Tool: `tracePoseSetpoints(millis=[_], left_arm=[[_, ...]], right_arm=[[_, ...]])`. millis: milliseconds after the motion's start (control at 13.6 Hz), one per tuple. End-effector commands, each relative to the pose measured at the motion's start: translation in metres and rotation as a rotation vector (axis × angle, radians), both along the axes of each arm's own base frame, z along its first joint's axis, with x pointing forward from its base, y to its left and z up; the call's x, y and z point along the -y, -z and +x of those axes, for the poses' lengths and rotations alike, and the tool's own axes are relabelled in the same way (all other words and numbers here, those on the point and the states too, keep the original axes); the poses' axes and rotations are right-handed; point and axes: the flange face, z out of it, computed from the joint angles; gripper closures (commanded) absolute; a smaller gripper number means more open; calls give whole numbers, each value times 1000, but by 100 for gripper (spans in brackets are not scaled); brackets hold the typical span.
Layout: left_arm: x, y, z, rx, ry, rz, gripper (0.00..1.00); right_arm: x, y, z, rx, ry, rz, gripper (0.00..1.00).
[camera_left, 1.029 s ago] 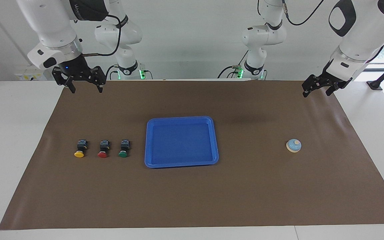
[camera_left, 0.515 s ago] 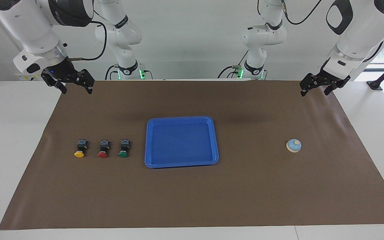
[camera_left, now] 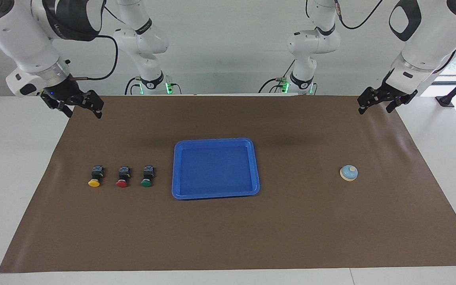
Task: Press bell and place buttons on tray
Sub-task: 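Reach the right gripper to the yellow button and grasp it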
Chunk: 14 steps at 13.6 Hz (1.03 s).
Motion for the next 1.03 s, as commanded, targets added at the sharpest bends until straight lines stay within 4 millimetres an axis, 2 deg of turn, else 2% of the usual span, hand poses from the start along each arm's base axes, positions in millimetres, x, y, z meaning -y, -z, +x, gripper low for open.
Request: tracePoseSetpoints(millis=[0,147,294,515,588,809,956], left_arm=[[0,-3,-9,-8,2,-12,0],[-1,-3,-9,-8,0,-12,0],[-1,-3,-9,-8,0,-12,0],[-1,-3,-9,-8,0,-12,0],[-1,-3,-9,-8,0,-12,0],[-1,-3,-9,-8,0,-12,0],[-1,-3,-9,-8,0,-12,0]], right_arm=[[24,47,24,-2,9,19,0],[49,80,34,-14,41,21,0],[52,113,33,-5,23,9,0],[43,175,5,32,24,-3,0],[42,190,0,24,26,-2,0],[45,223,5,4,22,3,0],[47,237,9,8,-6,3,0]])
